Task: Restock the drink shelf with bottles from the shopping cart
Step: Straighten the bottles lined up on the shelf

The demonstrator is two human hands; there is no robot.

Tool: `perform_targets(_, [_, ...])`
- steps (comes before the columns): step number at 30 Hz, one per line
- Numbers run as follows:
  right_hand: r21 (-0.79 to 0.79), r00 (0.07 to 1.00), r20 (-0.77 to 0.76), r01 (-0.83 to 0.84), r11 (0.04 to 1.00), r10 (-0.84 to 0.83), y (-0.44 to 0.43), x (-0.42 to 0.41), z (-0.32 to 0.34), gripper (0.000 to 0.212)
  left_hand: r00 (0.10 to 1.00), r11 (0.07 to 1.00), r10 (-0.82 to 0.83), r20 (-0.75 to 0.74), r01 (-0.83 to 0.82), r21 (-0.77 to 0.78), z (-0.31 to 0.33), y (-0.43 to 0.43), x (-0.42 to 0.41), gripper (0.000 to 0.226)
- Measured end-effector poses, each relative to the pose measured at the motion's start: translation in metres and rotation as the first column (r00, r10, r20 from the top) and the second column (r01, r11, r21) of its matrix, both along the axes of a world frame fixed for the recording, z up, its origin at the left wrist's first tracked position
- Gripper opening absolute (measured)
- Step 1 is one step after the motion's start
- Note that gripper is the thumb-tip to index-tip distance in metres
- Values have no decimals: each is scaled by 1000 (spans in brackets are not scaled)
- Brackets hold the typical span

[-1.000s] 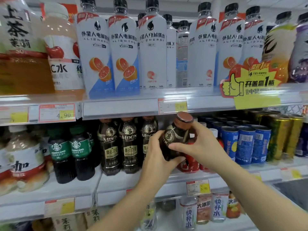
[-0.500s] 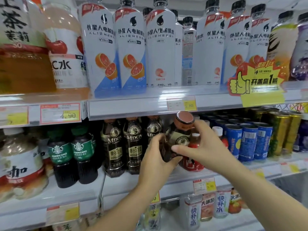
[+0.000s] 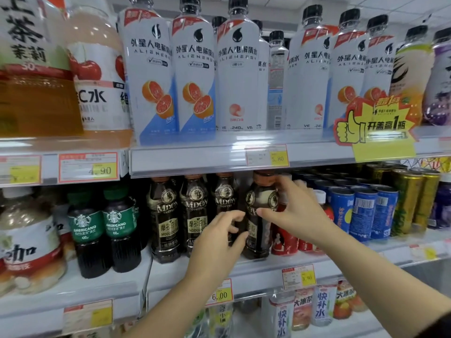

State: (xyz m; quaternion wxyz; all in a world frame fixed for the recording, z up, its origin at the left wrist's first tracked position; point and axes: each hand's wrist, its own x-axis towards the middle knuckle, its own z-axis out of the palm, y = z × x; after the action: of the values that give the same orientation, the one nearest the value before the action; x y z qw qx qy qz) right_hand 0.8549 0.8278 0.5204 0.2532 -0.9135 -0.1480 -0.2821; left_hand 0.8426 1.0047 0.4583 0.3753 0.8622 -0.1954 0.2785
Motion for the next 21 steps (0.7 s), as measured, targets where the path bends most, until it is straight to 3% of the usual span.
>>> perform_targets(3, [-111, 997, -12, 73, 991, -75, 3, 9, 11, 68, 949, 966, 142, 283, -195, 169, 4, 13, 1, 27])
perform_targets(6, [-94, 998, -15, 66, 993, -68, 5, 16, 13, 56, 862, 914, 222, 455, -347, 212, 5, 24, 8, 31])
perform_targets(9, [-108, 992, 37, 126, 986, -123, 9, 16, 5, 68, 779, 860, 243, 578, -449, 244, 2, 31, 14, 40])
perform_targets(13, [-212, 958, 152, 271, 939, -242, 16, 16, -6, 89, 776, 741, 281, 565, -549, 386, 2, 31, 19, 67])
perform_targets(16, [-230, 963, 151, 255, 939, -224, 16, 22, -7, 82, 787, 672, 315, 531, -579, 461, 7, 29, 22, 81])
perform_targets(21, [-245, 976, 80, 218, 945, -205, 19, 33, -4, 76, 798, 651, 318, 512, -576, 494, 6, 28, 27, 87])
